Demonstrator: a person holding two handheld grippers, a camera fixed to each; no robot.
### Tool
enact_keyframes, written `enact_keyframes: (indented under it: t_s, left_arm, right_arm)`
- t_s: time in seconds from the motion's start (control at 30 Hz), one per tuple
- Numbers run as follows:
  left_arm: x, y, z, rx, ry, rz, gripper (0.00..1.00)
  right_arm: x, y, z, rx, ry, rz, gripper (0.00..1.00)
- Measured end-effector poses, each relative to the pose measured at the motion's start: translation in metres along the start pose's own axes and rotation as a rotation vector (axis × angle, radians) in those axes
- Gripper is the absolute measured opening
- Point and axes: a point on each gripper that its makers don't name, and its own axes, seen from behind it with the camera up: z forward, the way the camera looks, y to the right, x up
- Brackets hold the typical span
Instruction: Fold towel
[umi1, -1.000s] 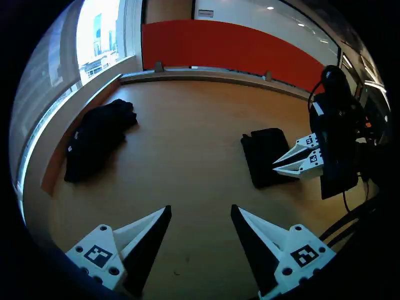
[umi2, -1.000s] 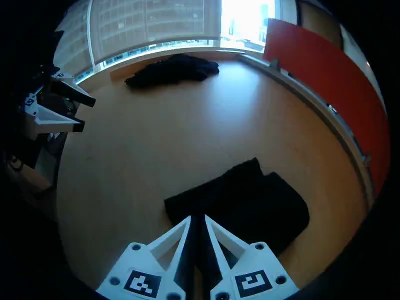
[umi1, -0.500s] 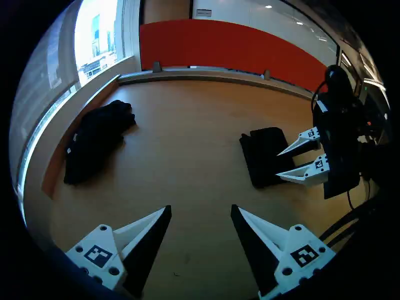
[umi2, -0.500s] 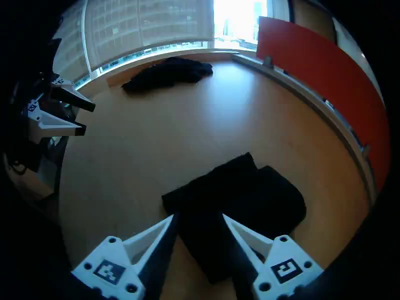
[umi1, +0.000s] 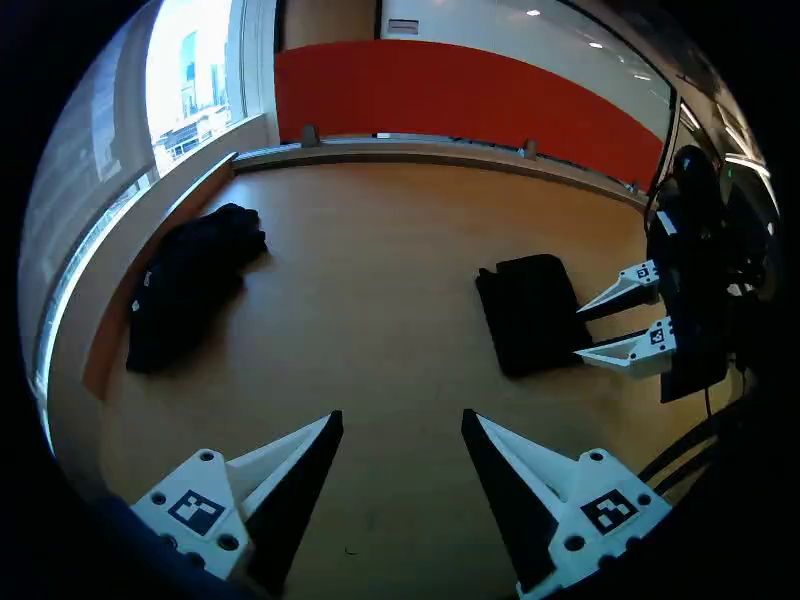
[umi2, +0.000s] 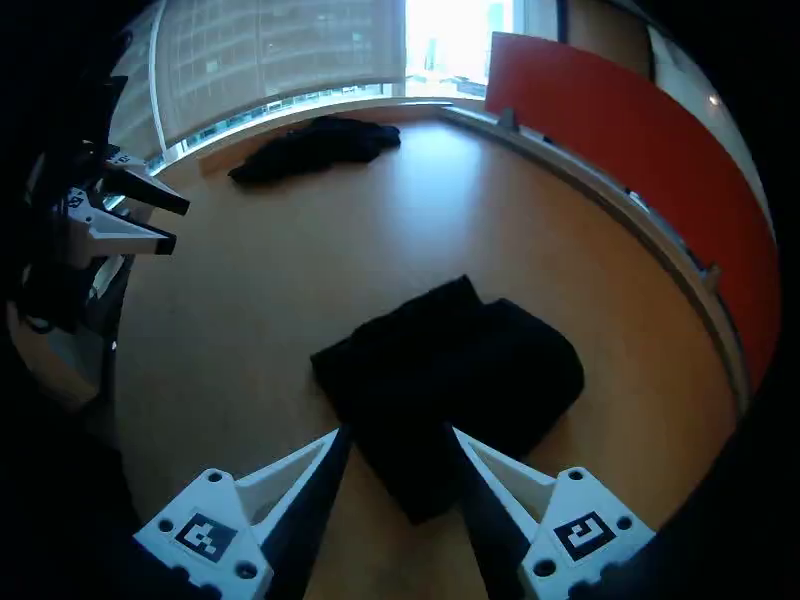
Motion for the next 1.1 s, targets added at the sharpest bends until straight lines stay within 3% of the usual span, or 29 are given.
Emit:
enact_keyframes:
  t_s: [0.3,0.57,0.73,1.1]
  left_arm:
    - [0.0,0.003,0.001,-0.007,0.001,0.0,0.88]
    - [0.001,0.006,0.001,-0.012,0.001,0.009,0.88]
    - [0.001,0.007,0.001,-0.014,0.003,0.008,0.88]
    - [0.0,0.008,-0.001,-0.015,0.004,0.008,0.88]
  right_arm:
    - [-0.036,0.014,-0.014,-0.044,-0.033,0.056,0.69]
    - [-0.051,0.018,-0.011,-0.059,-0.054,0.068,0.67]
    - [-0.06,0.015,-0.006,-0.056,-0.072,0.08,0.48]
    - [-0.064,0.018,-0.005,-0.068,-0.068,0.113,0.24]
